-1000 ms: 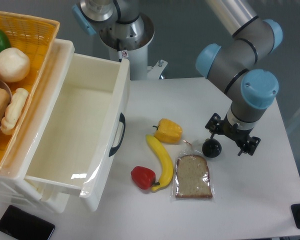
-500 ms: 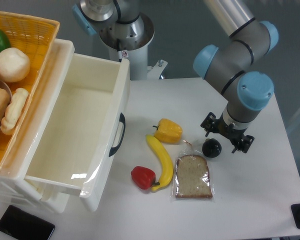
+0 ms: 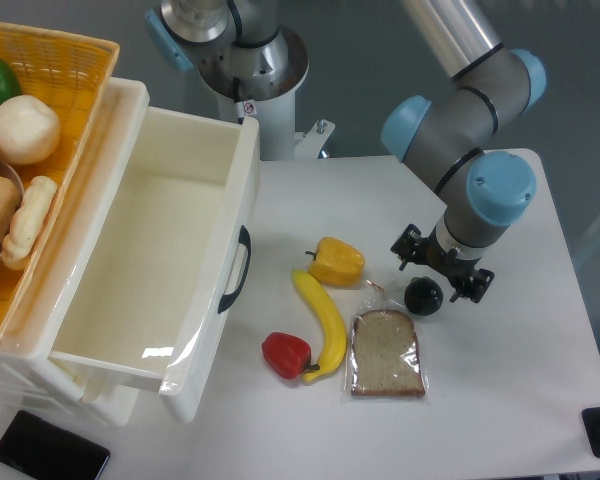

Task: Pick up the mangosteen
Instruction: 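Lower the gripper around the mangosteen and close the fingers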

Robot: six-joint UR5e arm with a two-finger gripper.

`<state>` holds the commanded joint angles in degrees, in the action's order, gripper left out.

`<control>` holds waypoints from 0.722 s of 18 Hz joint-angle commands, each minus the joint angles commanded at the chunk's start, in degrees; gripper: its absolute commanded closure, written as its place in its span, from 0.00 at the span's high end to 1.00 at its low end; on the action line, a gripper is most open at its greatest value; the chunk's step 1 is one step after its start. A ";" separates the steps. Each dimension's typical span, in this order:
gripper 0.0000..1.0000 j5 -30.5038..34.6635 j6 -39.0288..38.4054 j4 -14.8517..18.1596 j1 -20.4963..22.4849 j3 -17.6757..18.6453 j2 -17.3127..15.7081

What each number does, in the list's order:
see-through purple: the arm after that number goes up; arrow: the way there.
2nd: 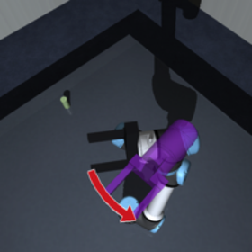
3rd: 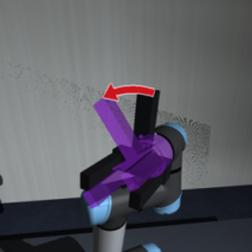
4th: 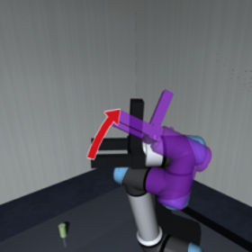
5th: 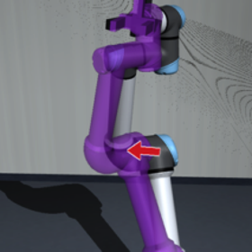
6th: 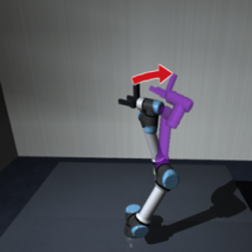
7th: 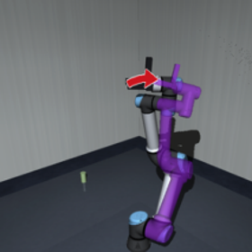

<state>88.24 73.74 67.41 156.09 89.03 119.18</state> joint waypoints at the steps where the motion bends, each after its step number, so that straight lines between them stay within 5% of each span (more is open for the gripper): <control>1: 1.00 0.00 -0.09 -0.44 0.18 0.00 0.53; 5: 1.00 0.00 -0.09 -3.07 0.62 0.62 1.93; 13: 1.00 0.09 -1.58 -3.34 0.27 0.88 3.43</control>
<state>88.33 72.16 64.07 156.36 89.91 122.61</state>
